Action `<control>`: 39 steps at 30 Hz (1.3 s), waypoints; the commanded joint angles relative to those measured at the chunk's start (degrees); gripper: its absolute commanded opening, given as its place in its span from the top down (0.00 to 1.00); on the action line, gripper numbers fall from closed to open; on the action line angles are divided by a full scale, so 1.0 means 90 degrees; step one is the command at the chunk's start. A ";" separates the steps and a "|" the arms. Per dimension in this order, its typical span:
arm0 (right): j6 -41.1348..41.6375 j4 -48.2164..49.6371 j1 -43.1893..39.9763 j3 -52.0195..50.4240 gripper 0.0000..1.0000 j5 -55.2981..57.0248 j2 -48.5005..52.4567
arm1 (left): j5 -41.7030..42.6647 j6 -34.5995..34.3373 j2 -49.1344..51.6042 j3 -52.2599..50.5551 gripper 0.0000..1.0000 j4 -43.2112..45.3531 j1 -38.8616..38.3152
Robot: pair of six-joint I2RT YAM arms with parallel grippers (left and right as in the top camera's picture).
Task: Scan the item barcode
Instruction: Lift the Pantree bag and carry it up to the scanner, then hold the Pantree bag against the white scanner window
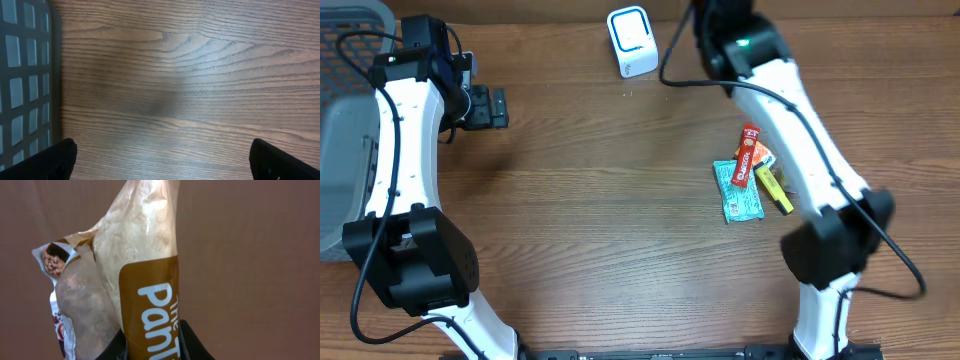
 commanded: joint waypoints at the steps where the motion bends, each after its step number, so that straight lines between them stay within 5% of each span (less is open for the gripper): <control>1: -0.1222 0.0287 0.0131 0.0073 0.96 0.0532 0.0376 | 0.0027 0.0102 -0.0056 0.0073 0.00 0.0002 -0.0015; 13: -0.3451 0.1413 0.0393 0.0073 0.96 0.0894 0.1897 | 0.0027 0.0102 -0.0056 0.0073 0.01 0.0002 -0.0015; 39: -0.3602 0.1498 0.0357 0.0073 0.96 0.0845 0.2183 | 0.0027 0.0102 -0.0056 0.0073 0.00 0.0000 -0.0015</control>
